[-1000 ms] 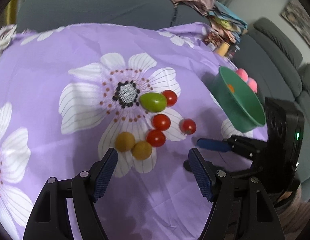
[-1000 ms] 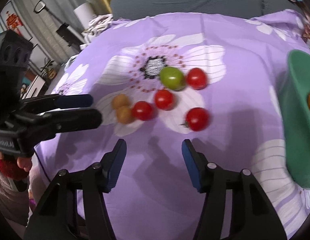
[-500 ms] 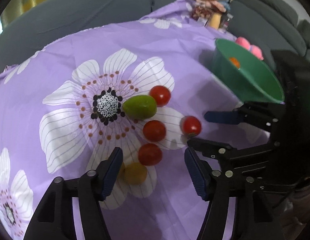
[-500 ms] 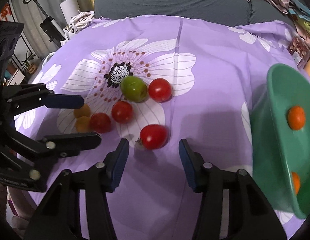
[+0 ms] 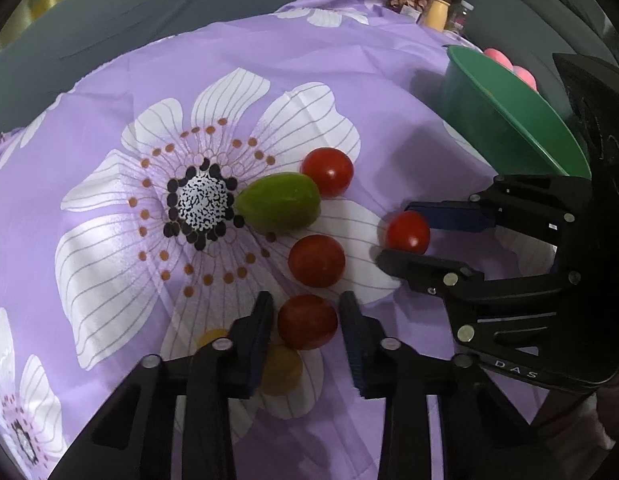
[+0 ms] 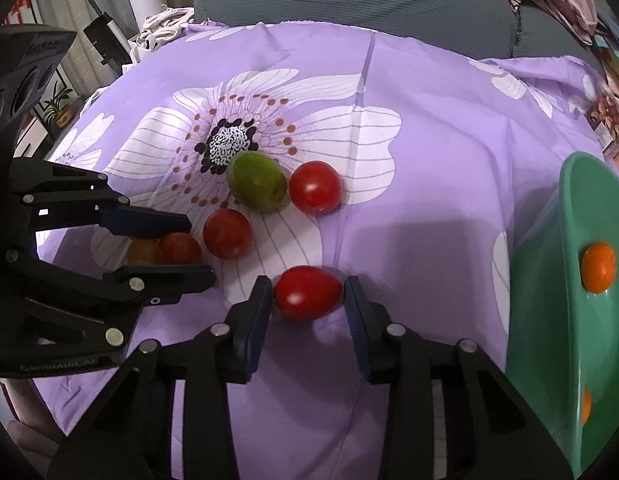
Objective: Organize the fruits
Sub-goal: 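Grasp a red cherry tomato with the left gripper while the right gripper grasps another, then carry both tomatoes over the green bowl and open the left gripper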
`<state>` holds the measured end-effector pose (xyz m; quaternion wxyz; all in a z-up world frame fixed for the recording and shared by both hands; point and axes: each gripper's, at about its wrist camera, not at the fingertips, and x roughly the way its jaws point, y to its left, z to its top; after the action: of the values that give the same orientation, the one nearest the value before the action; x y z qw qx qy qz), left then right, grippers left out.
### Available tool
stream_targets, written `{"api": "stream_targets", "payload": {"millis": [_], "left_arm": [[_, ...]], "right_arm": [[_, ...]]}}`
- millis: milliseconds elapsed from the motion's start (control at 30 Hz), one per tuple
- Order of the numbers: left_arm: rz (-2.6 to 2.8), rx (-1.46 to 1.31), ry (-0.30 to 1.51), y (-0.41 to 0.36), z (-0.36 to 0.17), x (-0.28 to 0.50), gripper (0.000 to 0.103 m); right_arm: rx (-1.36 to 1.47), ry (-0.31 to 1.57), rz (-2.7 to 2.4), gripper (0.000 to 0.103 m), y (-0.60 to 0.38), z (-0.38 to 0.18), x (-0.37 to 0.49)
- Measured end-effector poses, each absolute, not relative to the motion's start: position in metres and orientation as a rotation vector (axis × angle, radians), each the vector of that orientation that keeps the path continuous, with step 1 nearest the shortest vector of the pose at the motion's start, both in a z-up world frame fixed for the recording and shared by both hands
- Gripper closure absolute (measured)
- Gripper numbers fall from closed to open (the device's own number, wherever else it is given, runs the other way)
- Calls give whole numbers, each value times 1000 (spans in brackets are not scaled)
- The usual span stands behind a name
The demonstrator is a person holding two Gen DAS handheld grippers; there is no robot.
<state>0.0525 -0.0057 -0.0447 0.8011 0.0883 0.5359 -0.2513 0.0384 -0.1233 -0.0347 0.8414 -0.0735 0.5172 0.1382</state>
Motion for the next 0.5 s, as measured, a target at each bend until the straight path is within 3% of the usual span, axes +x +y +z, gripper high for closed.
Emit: {"api": "stream_targets", "payload": {"millis": [500], "left_arm": [[-535,79,1121,10,-24,42,75]], "right_arm": [[-99,1027,275,70,-130,-14,19]]}}
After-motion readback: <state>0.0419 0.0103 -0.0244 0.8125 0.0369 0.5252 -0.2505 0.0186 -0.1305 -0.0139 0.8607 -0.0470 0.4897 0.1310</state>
